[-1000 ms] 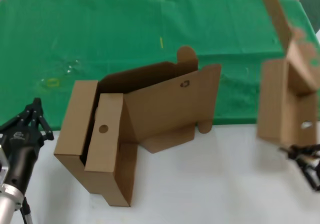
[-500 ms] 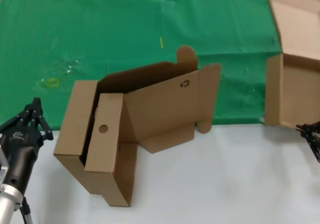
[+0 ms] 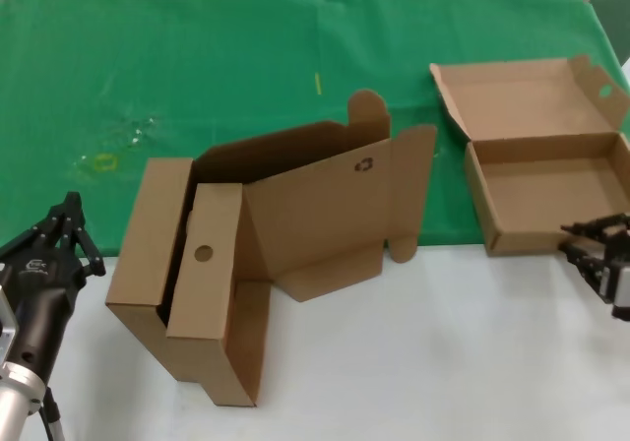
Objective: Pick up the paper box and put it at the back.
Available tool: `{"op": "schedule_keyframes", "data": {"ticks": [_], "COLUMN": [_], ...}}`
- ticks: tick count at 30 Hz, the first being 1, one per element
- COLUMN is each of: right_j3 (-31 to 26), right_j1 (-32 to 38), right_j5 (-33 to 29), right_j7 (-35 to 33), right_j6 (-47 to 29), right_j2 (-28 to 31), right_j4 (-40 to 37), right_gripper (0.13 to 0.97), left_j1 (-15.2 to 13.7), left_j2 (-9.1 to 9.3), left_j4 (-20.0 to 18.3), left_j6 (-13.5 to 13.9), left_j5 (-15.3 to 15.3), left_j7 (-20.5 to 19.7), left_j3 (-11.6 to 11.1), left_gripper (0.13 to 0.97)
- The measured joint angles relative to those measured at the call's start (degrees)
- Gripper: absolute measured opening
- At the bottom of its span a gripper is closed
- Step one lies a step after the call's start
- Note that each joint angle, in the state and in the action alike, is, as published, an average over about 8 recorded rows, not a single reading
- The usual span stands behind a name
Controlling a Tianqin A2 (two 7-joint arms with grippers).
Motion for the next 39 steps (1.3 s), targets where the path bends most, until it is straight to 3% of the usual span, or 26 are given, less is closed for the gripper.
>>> {"op": "schedule_keyframes", "data": {"ticks": [8,16,20,23,28,32,39], "right_j3": [1.63,13.33,14.49,14.06,13.74,13.49,13.05], "right_j1": [-3.2,-15.71,-16.8,-16.68,-16.86,-17.05,-17.39], "right_j5": [4.24,16.17,17.55,17.44,17.75,18.07,18.63], "right_j7": [-0.38,-3.66,-3.42,-2.28,-0.24,1.52,4.7], "right_j6": [-0.3,-4.54,-4.29,-3.19,-1.22,0.5,3.61], "right_j2": [2.13,4.87,4.19,3.38,1.72,0.23,-2.4], "right_j4": [5.45,19.82,21.12,21.0,21.25,21.51,21.98], "right_gripper": [0.273,0.44,0.44,0.524,0.663,0.728,0.847], "left_j1": [0.0,0.0,0.0,0.0,0.0,0.0,0.0], "left_j2": [0.0,0.0,0.0,0.0,0.0,0.0,0.0], "left_j4": [0.0,0.0,0.0,0.0,0.0,0.0,0.0], "left_j6": [0.0,0.0,0.0,0.0,0.0,0.0,0.0], "left_j5": [0.0,0.0,0.0,0.0,-0.01,-0.01,-0.01], "left_j7": [0.0,0.0,0.0,0.0,0.0,0.0,0.0], "left_j3": [0.0,0.0,0.0,0.0,0.0,0.0,0.0], "left_gripper": [0.143,0.153,0.16,0.16,0.213,0.245,0.382]}}
